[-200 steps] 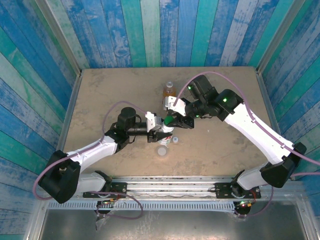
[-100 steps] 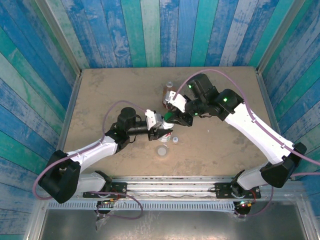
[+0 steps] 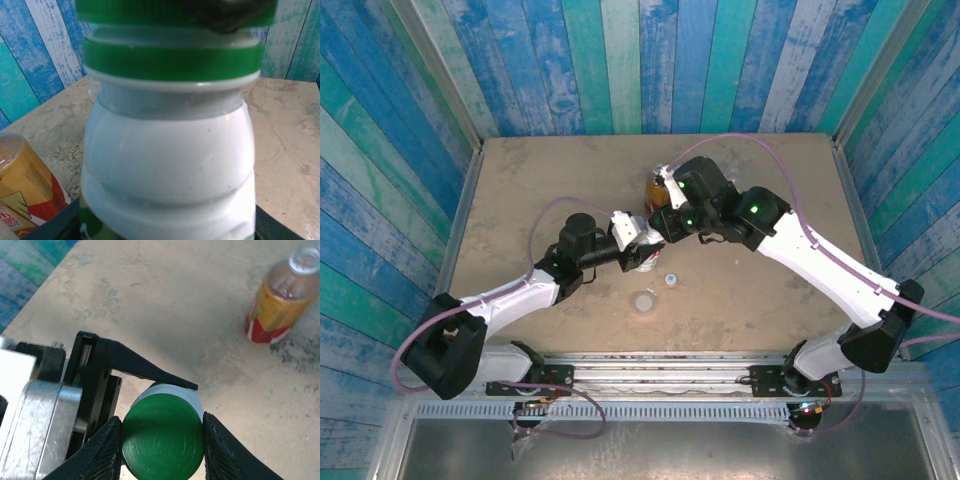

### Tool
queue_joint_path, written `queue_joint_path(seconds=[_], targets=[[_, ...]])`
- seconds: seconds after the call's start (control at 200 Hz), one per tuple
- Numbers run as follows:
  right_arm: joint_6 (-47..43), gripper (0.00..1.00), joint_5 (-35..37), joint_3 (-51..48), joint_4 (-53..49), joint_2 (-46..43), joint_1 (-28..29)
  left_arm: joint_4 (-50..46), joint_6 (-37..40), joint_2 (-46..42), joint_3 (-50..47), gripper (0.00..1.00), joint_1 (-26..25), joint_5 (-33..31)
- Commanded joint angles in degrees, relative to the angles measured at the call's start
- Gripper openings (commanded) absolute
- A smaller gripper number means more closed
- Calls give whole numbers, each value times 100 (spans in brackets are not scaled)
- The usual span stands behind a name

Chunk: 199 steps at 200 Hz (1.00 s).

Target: Screw on the bottle caps

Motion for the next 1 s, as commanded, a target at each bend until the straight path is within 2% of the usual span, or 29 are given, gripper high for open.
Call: queue_joint_path(seconds=[0.0,0.12,0.225,0.316,0.406,0.476,0.661,0.731,0.827,0.992], targets=[[889,31,368,110,-848,178,61,536,-25,104,262,54,89,-425],[524,39,267,301,-806,144,41,523,-19,39,145,55,88,-398],[-161,57,-230,365,-543,-40,-50,359,96,2,85,55,88,-324],[-881,63,-537,265,-307,-325,-120,197,219,-102,8,55,89,-284],[-1696,65,-664,4,-105,-715,-224,8,362,-305,-40,55,88,-226],[-2785,68,-1015,-293,76,-1051,-320,-325,561,-405,13,55,88,-127],[-5192,66,-1319,-796,121,-1565,-346,-1434,1403,-754,337,56,88,488],[-5824,65,-1480,-715,-56,-1553,-379,-2006,1797,-896,519,54,88,725],[-7070,69,-1996,-301,-880,-1302,-405,-2768,2198,-1020,786,53,88,807],[-7632,65,-2286,-14,-1240,-930,-405,-3160,2419,-1208,875,52,88,908]])
